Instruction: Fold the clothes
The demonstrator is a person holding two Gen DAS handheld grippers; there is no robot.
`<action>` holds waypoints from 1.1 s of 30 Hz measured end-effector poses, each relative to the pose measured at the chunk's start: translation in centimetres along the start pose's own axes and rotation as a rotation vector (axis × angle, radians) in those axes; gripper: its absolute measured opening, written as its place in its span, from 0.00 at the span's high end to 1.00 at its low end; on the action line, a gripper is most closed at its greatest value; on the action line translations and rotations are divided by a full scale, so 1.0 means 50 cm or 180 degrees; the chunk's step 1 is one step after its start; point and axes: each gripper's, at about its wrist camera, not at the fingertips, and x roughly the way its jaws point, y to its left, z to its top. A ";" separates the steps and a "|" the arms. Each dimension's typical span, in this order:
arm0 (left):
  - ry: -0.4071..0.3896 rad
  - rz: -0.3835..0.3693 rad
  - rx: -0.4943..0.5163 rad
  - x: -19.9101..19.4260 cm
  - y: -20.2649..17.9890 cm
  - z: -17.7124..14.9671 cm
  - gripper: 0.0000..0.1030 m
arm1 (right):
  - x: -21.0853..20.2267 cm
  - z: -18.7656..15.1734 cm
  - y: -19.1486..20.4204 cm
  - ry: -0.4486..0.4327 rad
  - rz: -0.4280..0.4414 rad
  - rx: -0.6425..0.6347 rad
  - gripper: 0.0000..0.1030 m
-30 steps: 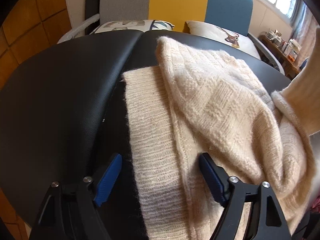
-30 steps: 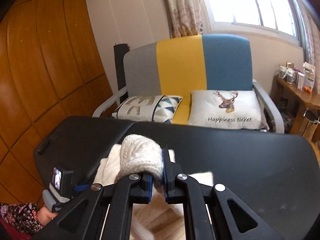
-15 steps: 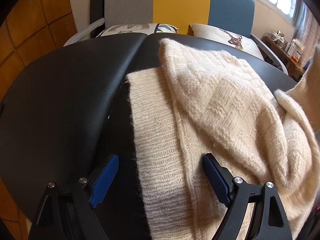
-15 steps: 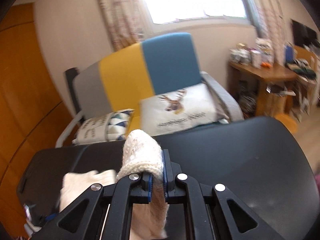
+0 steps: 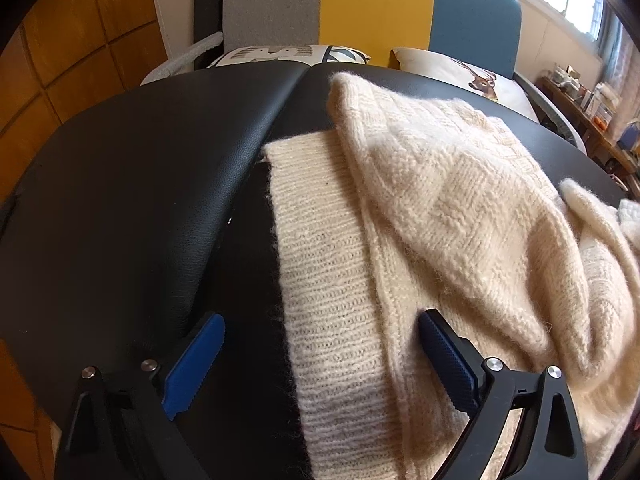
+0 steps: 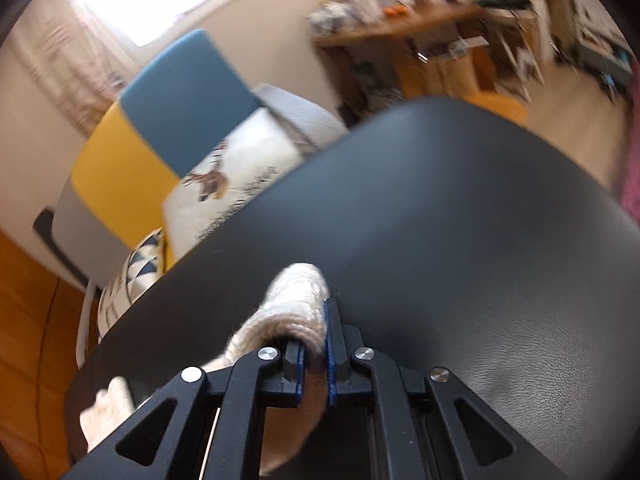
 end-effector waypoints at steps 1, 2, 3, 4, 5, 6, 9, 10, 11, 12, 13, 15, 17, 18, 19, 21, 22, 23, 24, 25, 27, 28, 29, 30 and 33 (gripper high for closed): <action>-0.0001 0.0027 0.0007 0.000 -0.002 0.000 0.03 | 0.007 0.000 -0.023 0.0019 -0.0042 0.0076 0.93; -0.0003 0.0055 0.0017 0.000 -0.004 0.000 0.02 | 0.013 -0.003 -0.042 0.0034 -0.0088 0.0142 0.92; -0.0009 0.0090 0.0033 -0.001 -0.007 0.000 0.02 | 0.018 -0.005 -0.062 0.0049 -0.0134 0.0209 0.91; -0.0018 0.0132 0.0047 -0.003 -0.011 -0.001 0.02 | 0.023 -0.007 -0.079 0.0069 -0.0184 0.0259 0.89; -0.0029 0.0165 0.0052 -0.004 -0.014 -0.003 0.02 | 0.028 -0.011 -0.091 0.0096 -0.0241 0.0282 0.89; -0.0039 0.0194 0.0049 -0.005 -0.016 -0.006 0.02 | 0.030 -0.014 -0.101 0.0091 -0.0258 0.0286 0.88; -0.0053 0.0221 -0.0018 -0.006 -0.018 -0.011 0.02 | 0.021 -0.025 -0.081 -0.0003 -0.0407 -0.0046 0.78; -0.0042 0.0208 -0.0054 -0.004 -0.016 -0.011 0.02 | 0.017 -0.030 -0.067 -0.0020 -0.0524 -0.0225 0.76; -0.0025 0.0189 -0.0095 -0.003 -0.013 -0.011 0.02 | 0.014 -0.034 -0.053 -0.0038 -0.0642 -0.0404 0.76; -0.0011 0.0174 -0.0121 -0.002 -0.011 -0.010 0.02 | 0.009 -0.041 -0.036 -0.0067 -0.0756 -0.0616 0.76; 0.0004 0.0157 -0.0151 -0.001 -0.008 -0.010 0.02 | 0.002 -0.053 -0.014 -0.0116 -0.0866 -0.0886 0.76; 0.0029 0.0113 -0.0219 0.001 -0.004 -0.010 0.02 | -0.011 -0.080 0.030 -0.0220 -0.1078 -0.1453 0.76; 0.0045 0.0084 -0.0265 0.003 -0.002 -0.011 0.01 | -0.023 -0.123 0.084 -0.0359 -0.1283 -0.2144 0.76; 0.0050 0.0076 -0.0273 0.003 -0.002 -0.012 0.01 | -0.027 -0.148 0.109 -0.0450 -0.1411 -0.2510 0.76; 0.0051 0.0073 -0.0268 0.003 -0.003 -0.012 0.01 | -0.027 -0.170 0.132 -0.0519 -0.1519 -0.2830 0.76; 0.0039 0.0074 -0.0242 0.001 -0.006 -0.014 0.01 | -0.014 -0.204 0.165 -0.0574 -0.1671 -0.3310 0.75; 0.0029 0.0078 -0.0235 0.001 -0.007 -0.015 0.01 | -0.007 -0.221 0.182 -0.0602 -0.1746 -0.3550 0.75; 0.0023 0.0080 -0.0232 0.000 -0.008 -0.015 0.01 | 0.002 -0.235 0.197 -0.0602 -0.1794 -0.3748 0.75; 0.0022 0.0081 -0.0238 0.000 -0.009 -0.016 0.01 | 0.014 -0.241 0.206 -0.0548 -0.1774 -0.3844 0.76; 0.0023 0.0080 -0.0245 0.000 -0.009 -0.016 0.01 | 0.023 -0.244 0.211 -0.0479 -0.1716 -0.3893 0.76; 0.0037 0.0073 -0.0250 0.000 -0.010 -0.016 0.01 | 0.033 -0.243 0.218 -0.0380 -0.1600 -0.3855 0.89; 0.0045 0.0069 -0.0248 0.000 -0.009 -0.015 0.01 | 0.034 -0.231 0.217 -0.0333 -0.1543 -0.3729 0.94; 0.0052 0.0067 -0.0240 0.000 -0.009 -0.014 0.01 | 0.030 -0.217 0.215 -0.0308 -0.1463 -0.3561 0.94; 0.0057 0.0069 -0.0230 0.000 -0.010 -0.014 0.01 | 0.013 -0.194 0.205 -0.0342 -0.1329 -0.3260 0.94; 0.0061 0.0091 -0.0200 -0.001 -0.013 -0.014 0.01 | -0.045 -0.104 0.142 -0.0499 -0.0943 -0.2198 0.94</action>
